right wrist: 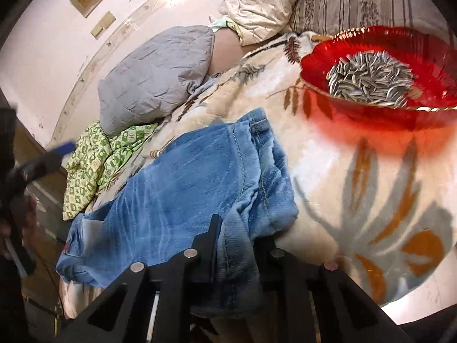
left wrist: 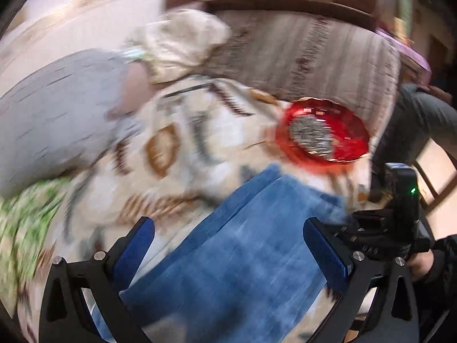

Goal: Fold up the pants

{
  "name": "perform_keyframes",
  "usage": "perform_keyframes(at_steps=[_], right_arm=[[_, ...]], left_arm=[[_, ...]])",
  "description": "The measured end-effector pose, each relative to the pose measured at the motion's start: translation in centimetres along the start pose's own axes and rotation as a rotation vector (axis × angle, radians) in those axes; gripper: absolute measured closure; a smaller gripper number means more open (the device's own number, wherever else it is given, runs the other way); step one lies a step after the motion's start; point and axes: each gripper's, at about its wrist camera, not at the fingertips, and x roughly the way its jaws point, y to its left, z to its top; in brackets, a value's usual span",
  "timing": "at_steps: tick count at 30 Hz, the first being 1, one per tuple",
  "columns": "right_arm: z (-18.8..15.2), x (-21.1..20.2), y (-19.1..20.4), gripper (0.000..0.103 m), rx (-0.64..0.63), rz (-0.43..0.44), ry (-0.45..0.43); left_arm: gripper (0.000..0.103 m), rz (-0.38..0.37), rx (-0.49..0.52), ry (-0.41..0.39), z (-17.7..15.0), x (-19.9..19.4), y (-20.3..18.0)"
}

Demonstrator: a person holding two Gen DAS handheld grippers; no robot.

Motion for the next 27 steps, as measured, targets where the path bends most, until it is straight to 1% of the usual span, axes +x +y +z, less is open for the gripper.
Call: perform_keyframes(at_steps=[1,3,5,6,10,12,14,15,16,18,19,20,21,22,23,24,25,26,27], right_arm=[[0.0,0.0,-0.2,0.086,0.006,-0.001,0.003],[-0.1,-0.1,-0.6,0.086,0.013,0.002,0.005],[-0.2,-0.2,-0.8,0.086,0.009,-0.004,0.004],[-0.2,-0.2,-0.9,0.086,0.010,-0.003,0.004],[-0.4,-0.1,-1.2,0.085,0.031,0.012,0.005],[-0.5,-0.1,-1.4,0.085,0.033,0.017,0.003],[-0.6,0.0,-1.5,0.086,0.037,0.023,0.003],[-0.5,0.0,-1.6,0.087,0.037,0.022,0.003],[-0.5,0.0,-1.6,0.087,0.036,0.017,0.005],[-0.4,-0.2,-1.7,0.087,0.034,0.015,-0.003],[-0.4,-0.5,-1.5,0.088,0.023,0.003,-0.010],[-0.2,-0.9,-1.1,0.088,-0.004,-0.019,-0.028],[-0.1,-1.2,-0.8,0.088,-0.021,-0.040,-0.047],[0.0,-1.5,-0.6,0.088,-0.031,-0.062,-0.069],[0.3,-1.9,-0.7,0.088,-0.032,-0.093,-0.095],[0.5,-1.9,-0.9,0.088,-0.026,-0.104,-0.097],[0.7,-1.7,-1.4,0.088,-0.014,-0.110,-0.082],[0.6,-1.4,-1.8,0.088,0.010,-0.103,-0.064],[0.5,-1.4,-1.7,0.088,0.006,-0.106,-0.066]], left_arm=[[0.000,-0.020,0.013,0.012,0.7,1.0,-0.4],[0.000,-0.051,0.049,0.055,2.5,4.2,-1.5],[0.000,-0.074,0.113,0.111,3.9,7.5,-2.6],[0.000,-0.084,0.163,0.160,4.5,9.7,-3.3],[0.000,-0.135,0.310,0.285,5.4,14.7,-5.1],[0.000,-0.156,0.336,0.341,5.4,16.6,-5.2],[0.027,-0.208,0.329,0.405,5.1,18.2,-5.3],[0.049,-0.287,0.290,0.430,4.9,18.7,-5.2],[0.066,-0.303,0.288,0.409,5.0,18.4,-5.3],[0.080,-0.300,0.308,0.388,5.1,18.0,-5.8],[0.090,-0.271,0.325,0.365,5.5,17.6,-6.0],[0.090,-0.278,0.316,0.339,5.9,17.2,-5.9],[0.090,-0.294,0.289,0.287,6.6,16.7,-5.6],[0.090,-0.308,0.249,0.260,7.4,16.6,-5.3],[0.090,-0.317,0.232,0.263,7.7,16.9,-5.3],[0.090,-0.297,0.252,0.277,7.6,17.4,-5.7],[0.090,-0.283,0.276,0.299,7.2,17.8,-6.1],[0.090,-0.280,0.283,0.301,7.1,17.7,-6.4],[0.090,-0.283,0.269,0.286,7.1,17.3,-6.3]])
